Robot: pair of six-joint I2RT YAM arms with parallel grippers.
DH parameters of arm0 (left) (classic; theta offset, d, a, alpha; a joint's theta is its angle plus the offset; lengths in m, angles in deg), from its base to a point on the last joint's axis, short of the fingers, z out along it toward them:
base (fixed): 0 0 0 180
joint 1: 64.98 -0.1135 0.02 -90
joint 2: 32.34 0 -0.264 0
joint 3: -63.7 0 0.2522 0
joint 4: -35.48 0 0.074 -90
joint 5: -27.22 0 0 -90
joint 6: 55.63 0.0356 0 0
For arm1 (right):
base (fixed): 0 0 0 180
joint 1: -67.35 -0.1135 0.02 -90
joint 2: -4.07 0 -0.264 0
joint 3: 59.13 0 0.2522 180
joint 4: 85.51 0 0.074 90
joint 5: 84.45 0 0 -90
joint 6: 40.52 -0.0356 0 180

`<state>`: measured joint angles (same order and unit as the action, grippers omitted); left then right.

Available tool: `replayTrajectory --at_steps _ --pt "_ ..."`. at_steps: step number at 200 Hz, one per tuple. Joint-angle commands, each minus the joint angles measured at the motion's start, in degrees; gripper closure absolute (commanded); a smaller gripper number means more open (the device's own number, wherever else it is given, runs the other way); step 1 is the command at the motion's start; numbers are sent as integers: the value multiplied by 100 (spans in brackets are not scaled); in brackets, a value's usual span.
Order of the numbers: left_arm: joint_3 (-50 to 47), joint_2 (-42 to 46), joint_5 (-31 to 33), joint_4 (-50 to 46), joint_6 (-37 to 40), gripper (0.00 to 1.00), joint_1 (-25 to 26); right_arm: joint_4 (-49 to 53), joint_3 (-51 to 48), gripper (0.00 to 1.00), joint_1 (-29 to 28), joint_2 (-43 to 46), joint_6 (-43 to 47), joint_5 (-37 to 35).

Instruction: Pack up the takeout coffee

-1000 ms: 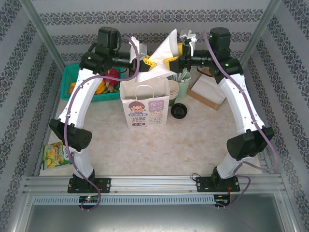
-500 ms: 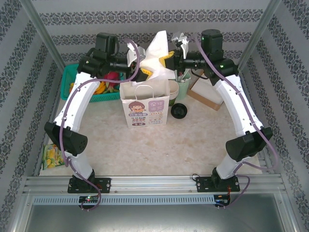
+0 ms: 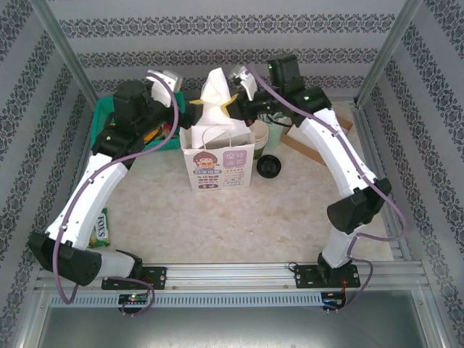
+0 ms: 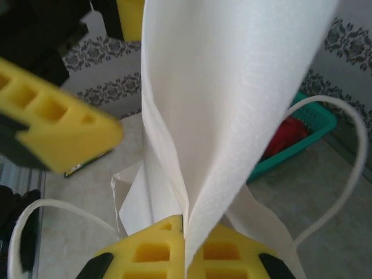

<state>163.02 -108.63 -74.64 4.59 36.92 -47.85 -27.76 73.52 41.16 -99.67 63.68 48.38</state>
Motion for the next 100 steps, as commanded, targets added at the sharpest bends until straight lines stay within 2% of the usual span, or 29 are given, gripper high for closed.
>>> replayTrajectory --at_steps 1,34,51,70,100 --pt "-81 176 2238 -208 -1422 0 -42 422 382 100 -176 -231 210 -231" --pt "-314 226 3961 -980 -2449 0 -55 846 879 100 -505 -633 293 -629" --pt "-455 181 4497 -1389 -2966 0 -73 1206 1282 100 -698 -912 199 -979" --pt "-712 127 4574 -1690 -3665 0 -79 1468 1588 100 -869 -1169 -30 -1304" --pt "-1184 18 4118 -1951 -4923 0 -79 1787 1988 100 -1108 -1519 -512 -1892"
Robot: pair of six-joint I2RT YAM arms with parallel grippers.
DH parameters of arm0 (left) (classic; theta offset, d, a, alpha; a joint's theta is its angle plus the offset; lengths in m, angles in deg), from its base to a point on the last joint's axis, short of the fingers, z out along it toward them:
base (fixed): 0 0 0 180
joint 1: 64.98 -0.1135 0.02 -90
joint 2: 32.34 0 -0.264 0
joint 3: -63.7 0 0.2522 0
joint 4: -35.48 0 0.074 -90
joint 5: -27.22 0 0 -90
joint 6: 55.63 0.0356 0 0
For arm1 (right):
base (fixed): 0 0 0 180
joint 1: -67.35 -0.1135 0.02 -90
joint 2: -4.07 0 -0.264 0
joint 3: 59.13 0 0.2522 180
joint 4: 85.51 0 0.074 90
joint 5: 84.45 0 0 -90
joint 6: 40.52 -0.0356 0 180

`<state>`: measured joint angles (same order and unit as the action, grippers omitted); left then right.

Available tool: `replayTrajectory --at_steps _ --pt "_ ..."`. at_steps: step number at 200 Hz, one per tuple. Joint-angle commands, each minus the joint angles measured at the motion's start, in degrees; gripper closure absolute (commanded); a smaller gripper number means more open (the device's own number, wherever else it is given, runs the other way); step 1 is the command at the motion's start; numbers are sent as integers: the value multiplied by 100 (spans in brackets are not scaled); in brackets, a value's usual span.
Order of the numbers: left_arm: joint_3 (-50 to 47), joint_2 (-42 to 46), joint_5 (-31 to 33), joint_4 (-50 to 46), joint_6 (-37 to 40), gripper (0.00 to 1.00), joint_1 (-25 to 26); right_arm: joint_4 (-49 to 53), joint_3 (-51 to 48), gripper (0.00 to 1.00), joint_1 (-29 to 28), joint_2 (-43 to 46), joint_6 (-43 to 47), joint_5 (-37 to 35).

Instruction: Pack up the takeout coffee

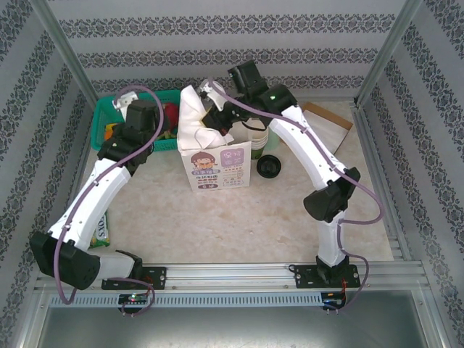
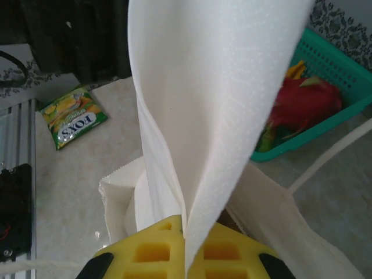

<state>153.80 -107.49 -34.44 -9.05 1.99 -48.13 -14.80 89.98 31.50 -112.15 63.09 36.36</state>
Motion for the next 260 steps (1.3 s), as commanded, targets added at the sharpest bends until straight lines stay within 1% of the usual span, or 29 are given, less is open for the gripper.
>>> replayTrajectory --at_steps 1,10,24,52,71,101,117,148,168,177,195,211,229,239,250,255,260 --pt "-274 -100 91 -601 -1469 0 -50 496 356 100 -146 -279 -485 -703" --pt "-371 -154 33 -695 -1770 0 -54 523 433 100 -163 -358 -780 -882" --pt "-466 -268 -70 -795 -2052 0 -54 579 446 100 -159 -426 -1125 -923" --pt "-450 -520 -420 -897 -2088 0 -49 496 168 100 -210 -405 -1230 -664" --pt "-457 -609 -565 -931 -2155 0 -12 447 156 100 -253 -533 -1427 -431" --pt "-536 -588 -471 -1020 -2342 0 69 425 155 100 -340 -740 -1887 -558" --pt "-567 -601 -516 -1053 -2360 0 98 466 44 99 -420 -769 -1888 -615" --pt "-637 -615 -529 -1155 -2413 0 131 589 -98 93 -471 -832 -1589 -693" --pt "-646 -627 -566 -1188 -2422 0 143 825 -49 85 -422 -913 -1156 -595" --pt "-645 -615 -579 -1186 -2430 0 139 899 20 79 -414 -907 -960 -572" --pt "-646 -628 -600 -1233 -2422 0 146 695 65 61 -372 -746 -891 -426" --pt "-659 -624 -630 -1311 -2437 0 145 476 6 54 -354 -532 -733 -329" --pt "-720 -628 -704 -1376 -2464 0 161 269 -237 48 -335 -285 -471 -541" --pt "-742 -627 -740 -1406 -2481 0 163 98 -421 46 -297 -161 -474 -642" --pt "-754 -631 -774 -1447 -2492 0 174 -85 -557 47 -250 -69 -578 -681" --pt "-759 -634 -784 -1471 -2492 0 177 -142 -598 51 -226 -43 -620 -658" --pt "-748 -636 -791 -1500 -2488 0 178 -205 -641 57 -206 -23 -653 -611"
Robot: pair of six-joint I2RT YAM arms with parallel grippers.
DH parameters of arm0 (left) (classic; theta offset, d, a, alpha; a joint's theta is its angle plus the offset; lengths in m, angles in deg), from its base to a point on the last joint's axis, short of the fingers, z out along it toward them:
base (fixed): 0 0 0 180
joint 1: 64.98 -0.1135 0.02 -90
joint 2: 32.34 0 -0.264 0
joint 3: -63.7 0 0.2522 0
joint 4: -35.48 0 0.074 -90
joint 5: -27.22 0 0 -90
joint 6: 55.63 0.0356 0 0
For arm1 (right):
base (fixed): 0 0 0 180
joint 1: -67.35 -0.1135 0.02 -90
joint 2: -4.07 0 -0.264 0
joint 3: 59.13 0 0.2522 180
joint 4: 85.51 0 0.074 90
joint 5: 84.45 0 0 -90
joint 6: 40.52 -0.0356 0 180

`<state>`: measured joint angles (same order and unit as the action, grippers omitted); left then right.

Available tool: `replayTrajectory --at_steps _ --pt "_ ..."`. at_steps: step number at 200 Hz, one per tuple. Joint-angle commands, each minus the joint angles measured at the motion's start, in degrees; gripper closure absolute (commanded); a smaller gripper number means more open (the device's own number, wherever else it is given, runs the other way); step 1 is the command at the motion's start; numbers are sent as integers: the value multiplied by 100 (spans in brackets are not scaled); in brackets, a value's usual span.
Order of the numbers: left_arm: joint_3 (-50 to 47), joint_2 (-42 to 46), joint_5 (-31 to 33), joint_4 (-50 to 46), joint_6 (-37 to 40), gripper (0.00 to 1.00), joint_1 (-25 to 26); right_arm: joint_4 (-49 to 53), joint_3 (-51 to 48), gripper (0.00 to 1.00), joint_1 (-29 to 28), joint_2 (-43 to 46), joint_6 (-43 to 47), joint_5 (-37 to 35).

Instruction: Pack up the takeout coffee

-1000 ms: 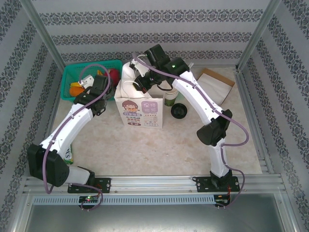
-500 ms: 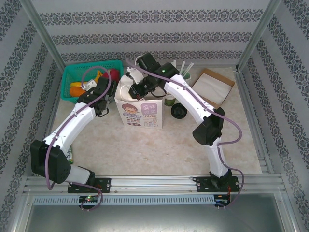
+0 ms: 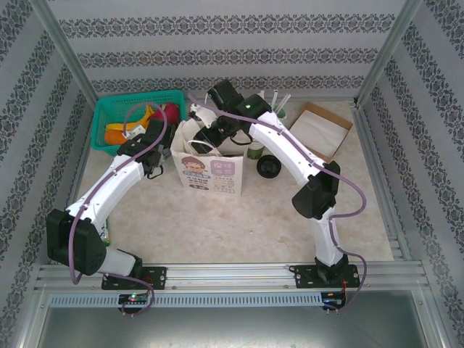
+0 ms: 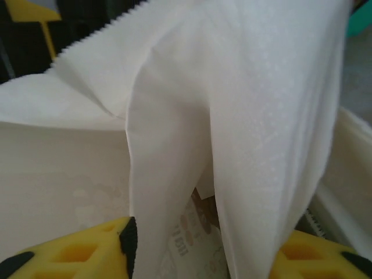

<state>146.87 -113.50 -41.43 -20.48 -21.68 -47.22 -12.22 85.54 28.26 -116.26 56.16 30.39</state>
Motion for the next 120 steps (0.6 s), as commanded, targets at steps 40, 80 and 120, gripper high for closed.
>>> replayTrajectory --at_steps 40,80,120 --pt "-43 -31 -137 -466 -148 0 113 -843 -637 94 76 255 -94 238" --pt "-114 -74 -452 -415 -277 0 247 -739 -339 100 47 -156 -159 197" --pt "-48 -191 -428 -475 -430 0 460 -874 -575 81 138 505 202 27"
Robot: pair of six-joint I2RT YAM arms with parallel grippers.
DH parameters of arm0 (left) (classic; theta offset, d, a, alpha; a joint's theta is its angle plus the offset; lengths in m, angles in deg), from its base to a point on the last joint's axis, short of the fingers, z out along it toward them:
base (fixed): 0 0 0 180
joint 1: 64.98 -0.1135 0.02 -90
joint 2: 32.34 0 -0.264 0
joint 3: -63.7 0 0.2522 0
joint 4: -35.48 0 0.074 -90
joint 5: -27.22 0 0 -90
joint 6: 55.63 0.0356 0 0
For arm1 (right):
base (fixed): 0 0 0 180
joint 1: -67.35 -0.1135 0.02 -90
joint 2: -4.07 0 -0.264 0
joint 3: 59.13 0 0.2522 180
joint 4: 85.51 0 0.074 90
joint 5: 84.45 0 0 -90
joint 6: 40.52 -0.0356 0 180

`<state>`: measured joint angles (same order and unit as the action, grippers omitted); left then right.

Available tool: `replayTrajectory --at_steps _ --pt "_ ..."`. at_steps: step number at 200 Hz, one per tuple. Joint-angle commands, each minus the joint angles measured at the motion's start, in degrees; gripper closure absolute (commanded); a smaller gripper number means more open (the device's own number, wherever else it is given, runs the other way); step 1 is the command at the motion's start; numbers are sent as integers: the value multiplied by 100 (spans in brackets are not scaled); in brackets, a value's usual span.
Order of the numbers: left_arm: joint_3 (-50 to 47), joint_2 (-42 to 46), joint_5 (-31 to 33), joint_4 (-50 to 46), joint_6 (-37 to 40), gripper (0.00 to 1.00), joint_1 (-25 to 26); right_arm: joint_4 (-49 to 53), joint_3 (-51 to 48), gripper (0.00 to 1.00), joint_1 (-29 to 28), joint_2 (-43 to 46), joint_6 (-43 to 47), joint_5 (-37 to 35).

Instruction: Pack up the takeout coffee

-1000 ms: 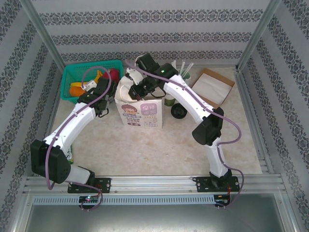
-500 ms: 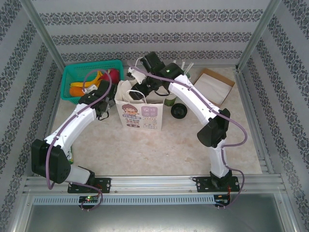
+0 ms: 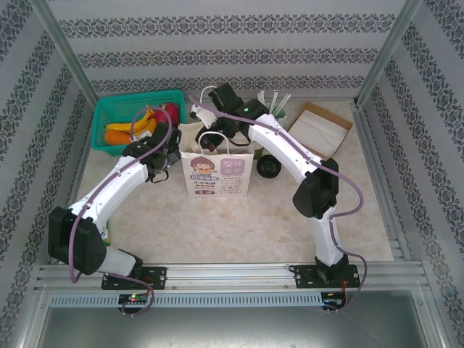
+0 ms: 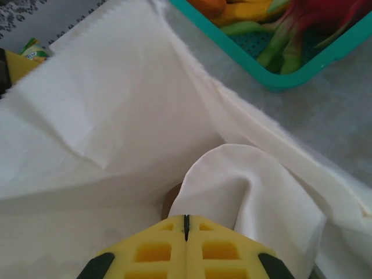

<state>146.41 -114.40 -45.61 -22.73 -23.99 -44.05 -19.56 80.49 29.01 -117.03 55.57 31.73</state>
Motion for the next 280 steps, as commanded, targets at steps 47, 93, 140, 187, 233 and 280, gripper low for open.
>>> replayTrajectory --at_steps 47,93,140,187,233,280 --pt "-25 -101 83 -233 -282 0 201 -572 -869 54 318 1667 349 -546" --pt "48 -167 235 -122 -132 0 204 -1894 -2037 39 397 2827 -280 -2234" --pt "122 -326 -2 75 -8 0 206 -3434 -3722 2 797 4139 -1261 -3655" --pt "295 -568 -371 195 194 0 219 -3520 -4999 2 1787 4956 -2700 -4494" --pt "292 -436 -40 38 302 0 219 -3728 -6158 2 2497 5570 -3211 -4736" --pt "-329 655 890 504 873 0 155 -3794 -7018 2 2984 5898 -3503 -5159"
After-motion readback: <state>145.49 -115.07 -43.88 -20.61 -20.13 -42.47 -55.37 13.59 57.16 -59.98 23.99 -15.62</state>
